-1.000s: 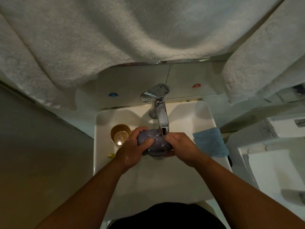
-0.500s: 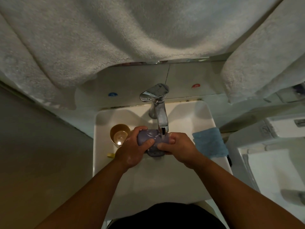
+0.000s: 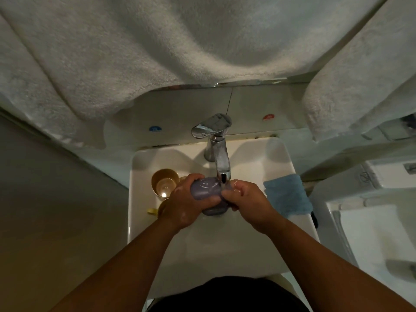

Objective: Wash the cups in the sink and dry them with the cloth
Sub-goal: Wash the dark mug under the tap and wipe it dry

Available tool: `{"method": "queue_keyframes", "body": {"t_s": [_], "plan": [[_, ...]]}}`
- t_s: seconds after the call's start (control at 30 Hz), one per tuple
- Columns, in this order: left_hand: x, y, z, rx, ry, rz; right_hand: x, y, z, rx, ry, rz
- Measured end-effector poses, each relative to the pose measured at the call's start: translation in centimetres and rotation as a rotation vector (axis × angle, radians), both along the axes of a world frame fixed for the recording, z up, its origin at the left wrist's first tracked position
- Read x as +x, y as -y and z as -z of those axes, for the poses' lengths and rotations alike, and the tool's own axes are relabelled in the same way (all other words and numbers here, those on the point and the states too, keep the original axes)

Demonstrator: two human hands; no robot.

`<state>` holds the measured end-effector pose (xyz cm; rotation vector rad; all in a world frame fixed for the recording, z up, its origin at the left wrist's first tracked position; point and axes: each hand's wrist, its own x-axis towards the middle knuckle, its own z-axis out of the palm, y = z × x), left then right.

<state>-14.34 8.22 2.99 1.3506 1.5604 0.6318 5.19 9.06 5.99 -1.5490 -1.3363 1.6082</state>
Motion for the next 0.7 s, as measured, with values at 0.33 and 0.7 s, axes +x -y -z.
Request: {"method": "queue_keyframes", "body": {"t_s": [0.33,0.7], "plan": [[0.7,0.8,-0.3,0.022,-0.071,0.040,0.4,0.3,1.3,-0.058,-0.028,0.097],[1.6,1.4,0.1,0.111,0.006,0.109,-0.5,0.6,1.4,0.034,0.138,0.062]]}}
